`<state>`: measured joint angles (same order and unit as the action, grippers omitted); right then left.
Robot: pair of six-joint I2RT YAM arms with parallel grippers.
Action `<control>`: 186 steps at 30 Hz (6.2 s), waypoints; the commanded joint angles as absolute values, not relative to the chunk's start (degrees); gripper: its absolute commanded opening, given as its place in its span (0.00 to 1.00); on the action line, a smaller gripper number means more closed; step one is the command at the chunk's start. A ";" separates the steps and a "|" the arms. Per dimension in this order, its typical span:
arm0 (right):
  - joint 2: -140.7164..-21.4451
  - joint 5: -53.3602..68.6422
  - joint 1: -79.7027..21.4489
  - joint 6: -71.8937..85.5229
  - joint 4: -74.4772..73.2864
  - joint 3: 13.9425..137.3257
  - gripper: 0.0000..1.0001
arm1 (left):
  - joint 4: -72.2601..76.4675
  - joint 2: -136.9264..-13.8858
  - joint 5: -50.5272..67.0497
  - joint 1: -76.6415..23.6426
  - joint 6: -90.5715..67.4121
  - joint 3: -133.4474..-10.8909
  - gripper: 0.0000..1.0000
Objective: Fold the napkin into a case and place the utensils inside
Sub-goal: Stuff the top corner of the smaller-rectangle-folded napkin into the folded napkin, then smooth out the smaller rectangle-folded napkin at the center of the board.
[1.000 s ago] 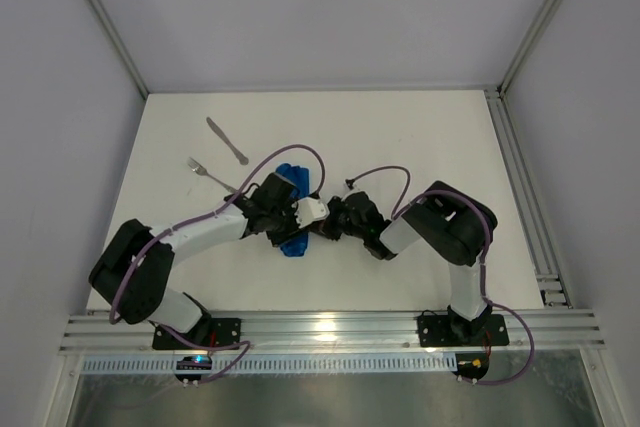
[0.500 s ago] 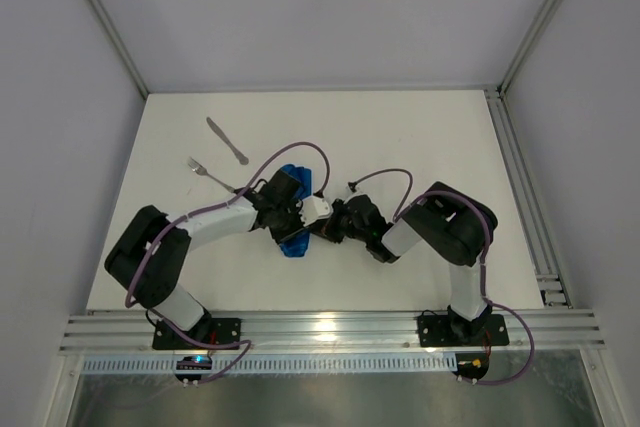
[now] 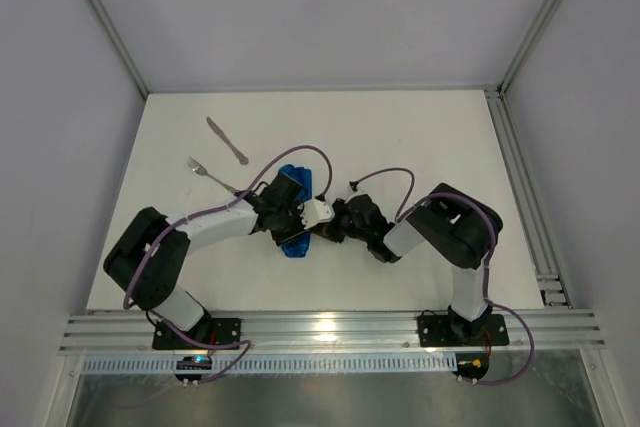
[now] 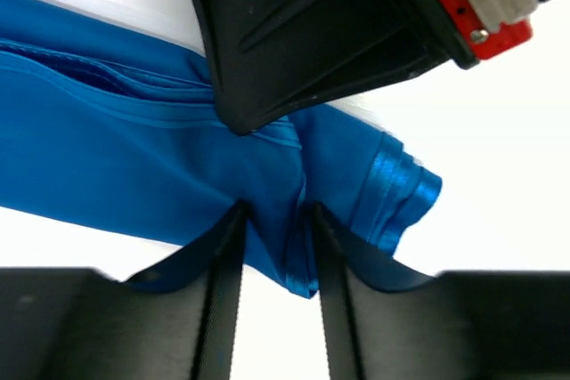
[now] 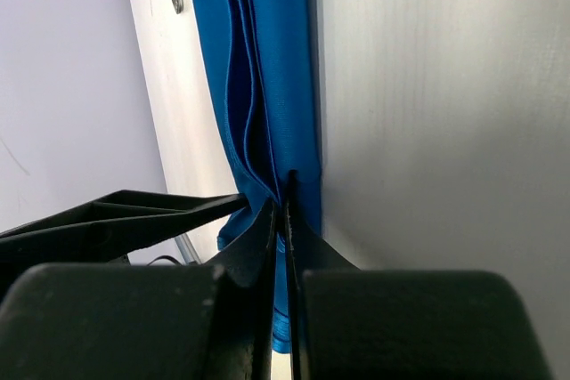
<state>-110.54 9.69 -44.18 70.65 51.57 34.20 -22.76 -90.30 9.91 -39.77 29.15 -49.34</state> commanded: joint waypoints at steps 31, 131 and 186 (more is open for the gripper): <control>-112.41 9.23 -44.74 69.87 55.72 35.06 0.04 | -23.82 -84.12 3.51 -40.25 30.59 -39.46 0.19; -106.79 4.92 -48.08 71.90 40.43 38.58 0.07 | -27.33 -89.82 11.07 -33.75 19.07 -54.76 0.36; -106.79 26.72 -38.41 39.22 16.88 48.42 0.07 | -22.59 -110.83 23.64 -15.91 16.61 -78.05 0.15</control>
